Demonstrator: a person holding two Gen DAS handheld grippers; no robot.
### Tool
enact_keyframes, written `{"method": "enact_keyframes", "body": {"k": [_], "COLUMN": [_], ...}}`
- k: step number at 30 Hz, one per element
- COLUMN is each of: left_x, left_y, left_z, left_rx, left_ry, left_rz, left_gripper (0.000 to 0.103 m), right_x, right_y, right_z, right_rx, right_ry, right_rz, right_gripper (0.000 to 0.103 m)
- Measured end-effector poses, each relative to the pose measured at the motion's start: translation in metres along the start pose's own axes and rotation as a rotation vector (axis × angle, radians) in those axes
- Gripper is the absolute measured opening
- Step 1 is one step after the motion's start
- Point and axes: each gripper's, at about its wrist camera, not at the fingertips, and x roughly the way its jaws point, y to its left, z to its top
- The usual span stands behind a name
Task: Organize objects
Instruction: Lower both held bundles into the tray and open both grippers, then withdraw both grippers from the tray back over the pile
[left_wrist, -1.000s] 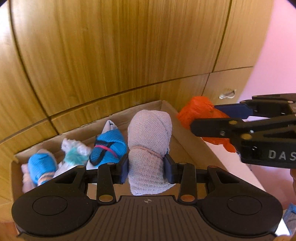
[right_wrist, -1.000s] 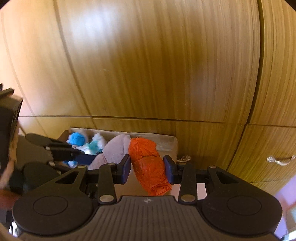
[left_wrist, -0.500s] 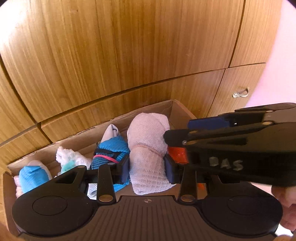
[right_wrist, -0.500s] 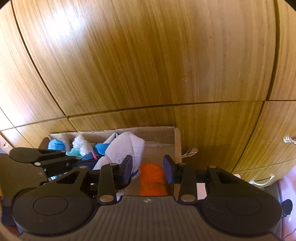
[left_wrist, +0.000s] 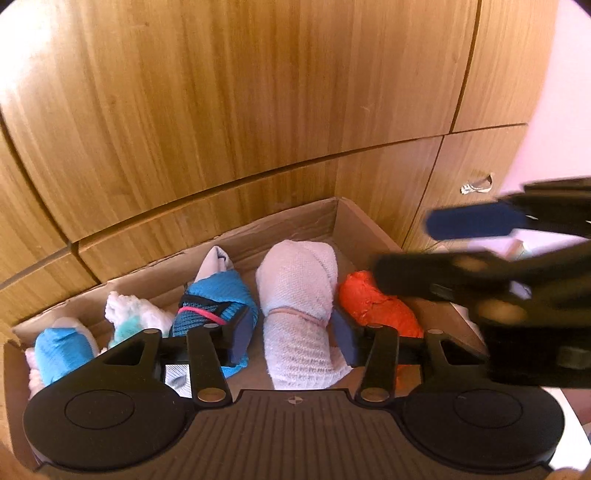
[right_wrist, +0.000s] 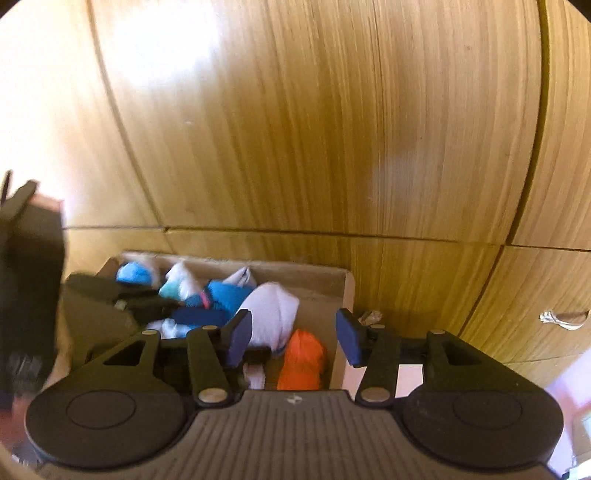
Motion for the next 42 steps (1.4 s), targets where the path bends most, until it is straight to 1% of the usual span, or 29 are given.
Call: {"method": "enact_keyframes", "body": {"k": [3,6,9,15,21,24,27,30,35,40,41,42], "left_x": [-0.008,-0.015,-0.016,-0.036,-0.048,-0.056,-0.062,-0.069,-0.082,-0.097,-0.100,-0.105], "left_y": [0.000,0.001,0.001,0.009,0.017,0.018,0.020,0.020,0.023,0.026,0.027,0.027], "left_z": [-0.003,-0.007,-0.010,-0.022,-0.028,-0.031,-0.033,-0.036,-0.042,-0.049,-0.052,-0.054], "left_rx": [0.020,0.025,0.032,0.045,0.014,0.013,-0.009,-0.012,-0.021,-0.024,-0.021,0.086], "left_ry": [-0.005,-0.006,0.007,0.020,0.039,0.036,0.027,0.022,0.014,0.003,-0.001,-0.008], "left_rz": [0.001,-0.003,0.002,0.018,0.026,0.041,0.034,0.047,0.062,0.067,0.070,-0.008], "left_gripper": [0.064,0.067,0.067,0.068,0.070,0.070,0.072,0.072,0.074,0.078,0.079,0.079], "right_x": [-0.010,-0.013,-0.009,0.000,0.004,0.001,-0.003,-0.007,-0.014,-0.021,-0.023,-0.026], "right_y": [-0.005,-0.008,-0.003,0.019,0.031,0.036,0.041,0.047,0.055,0.062,0.063,0.064], "right_z": [-0.003,-0.010,-0.015,-0.020,-0.017,-0.017,-0.017,-0.017,-0.018,-0.020,-0.020,-0.020], "right_rx": [-0.017,-0.038,-0.051,-0.130,-0.136,-0.144,-0.150,-0.148,-0.144,-0.139,-0.129,-0.119], "right_ry": [0.024,0.038,0.060,0.100,0.120,0.127,0.129,0.130,0.127,0.124,0.122,0.119], "right_rz": [0.052,0.062,0.069,0.086,0.059,0.049,0.038,0.033,0.012,0.007,0.006,0.010], "right_gripper": [0.051,0.052,0.052,0.051,0.051,0.052,0.053,0.055,0.064,0.066,0.067,0.068]}}
